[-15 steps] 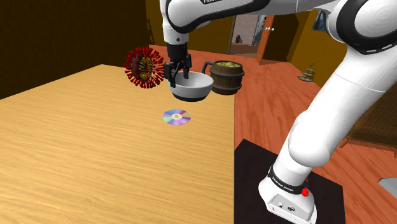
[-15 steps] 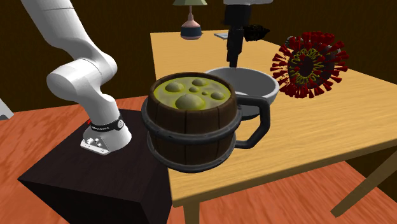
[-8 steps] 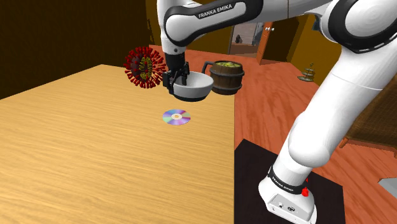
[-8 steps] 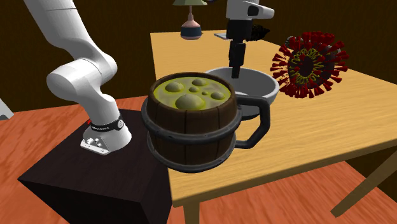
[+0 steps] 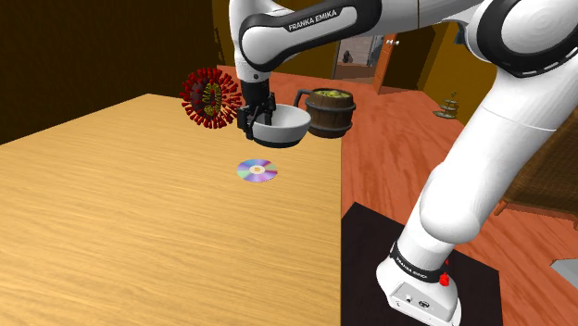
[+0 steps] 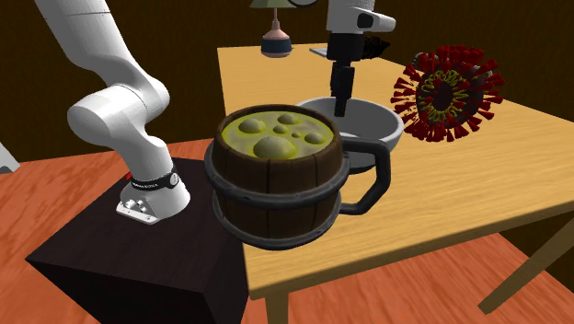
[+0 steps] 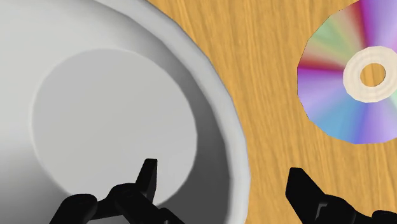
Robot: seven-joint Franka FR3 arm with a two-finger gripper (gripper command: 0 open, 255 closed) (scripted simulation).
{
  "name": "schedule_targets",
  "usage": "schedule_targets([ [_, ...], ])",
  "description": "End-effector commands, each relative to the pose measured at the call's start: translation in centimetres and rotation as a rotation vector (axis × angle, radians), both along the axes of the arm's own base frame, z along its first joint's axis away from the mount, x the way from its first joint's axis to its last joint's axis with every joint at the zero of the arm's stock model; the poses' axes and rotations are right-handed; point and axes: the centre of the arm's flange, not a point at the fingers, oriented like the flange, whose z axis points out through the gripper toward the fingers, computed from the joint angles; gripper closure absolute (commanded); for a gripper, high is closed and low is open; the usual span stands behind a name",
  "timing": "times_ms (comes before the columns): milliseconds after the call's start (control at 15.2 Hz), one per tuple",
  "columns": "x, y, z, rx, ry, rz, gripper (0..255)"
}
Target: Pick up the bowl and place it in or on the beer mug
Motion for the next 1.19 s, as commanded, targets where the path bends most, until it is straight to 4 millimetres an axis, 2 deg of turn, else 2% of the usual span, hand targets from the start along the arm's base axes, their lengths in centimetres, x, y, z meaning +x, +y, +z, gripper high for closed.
schedule_targets([
  [0,0.0,0.0,0.0,0.0,0.0,0.0,255],
  [594,0.0,0.0,0.0,0.0,0.0,0.0,255],
  [1122,0.0,0.0,4.2,0.0,0.0,0.0,255],
])
